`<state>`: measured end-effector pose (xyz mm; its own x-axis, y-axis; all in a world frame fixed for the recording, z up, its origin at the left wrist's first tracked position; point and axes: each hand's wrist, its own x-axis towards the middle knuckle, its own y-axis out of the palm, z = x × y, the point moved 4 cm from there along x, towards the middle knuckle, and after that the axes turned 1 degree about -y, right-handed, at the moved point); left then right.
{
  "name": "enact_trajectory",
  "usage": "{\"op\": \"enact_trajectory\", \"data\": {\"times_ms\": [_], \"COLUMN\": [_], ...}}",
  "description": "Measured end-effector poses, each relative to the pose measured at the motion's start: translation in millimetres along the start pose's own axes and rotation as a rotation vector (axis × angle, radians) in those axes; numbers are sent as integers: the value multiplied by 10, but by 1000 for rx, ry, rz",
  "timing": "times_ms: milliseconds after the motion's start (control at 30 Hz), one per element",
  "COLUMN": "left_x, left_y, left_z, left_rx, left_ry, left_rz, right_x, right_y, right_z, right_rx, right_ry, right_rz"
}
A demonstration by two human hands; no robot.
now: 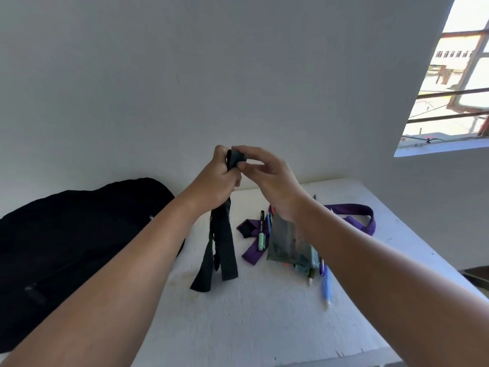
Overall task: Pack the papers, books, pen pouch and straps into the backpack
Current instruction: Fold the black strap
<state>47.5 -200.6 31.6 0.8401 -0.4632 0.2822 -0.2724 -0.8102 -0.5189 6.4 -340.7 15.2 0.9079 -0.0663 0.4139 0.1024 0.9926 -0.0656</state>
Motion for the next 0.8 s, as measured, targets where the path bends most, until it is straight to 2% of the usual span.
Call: {"op": "enact_trajectory", "data": {"times_ms": [200,333,433,600,667,800], "left_x": [-79,-170,-250,-301,-277,-254], "left_y": [109,289,373,434,443,382], "left_z": [-9,140,325,369,356,349], "left_rx": [-145,-217,-355,-506,-586,-524], "left_ry": [13,-116,-245,-299,-296,-250], "left_rz": [-16,17,35,100,79,-14], "right_x": [-17,3,41,117,133,145], "right_y": [-54,-70,-111,-219,-231,-253], "right_z": [82,243,272,330,352,356], "right_rx": [-177,-167,-225,-226,-204,-184], "right_ry": [-125,-203,-213,-218,-216,-212], "right_rz": [-129,-236,-254,-344,-366,-387]}}
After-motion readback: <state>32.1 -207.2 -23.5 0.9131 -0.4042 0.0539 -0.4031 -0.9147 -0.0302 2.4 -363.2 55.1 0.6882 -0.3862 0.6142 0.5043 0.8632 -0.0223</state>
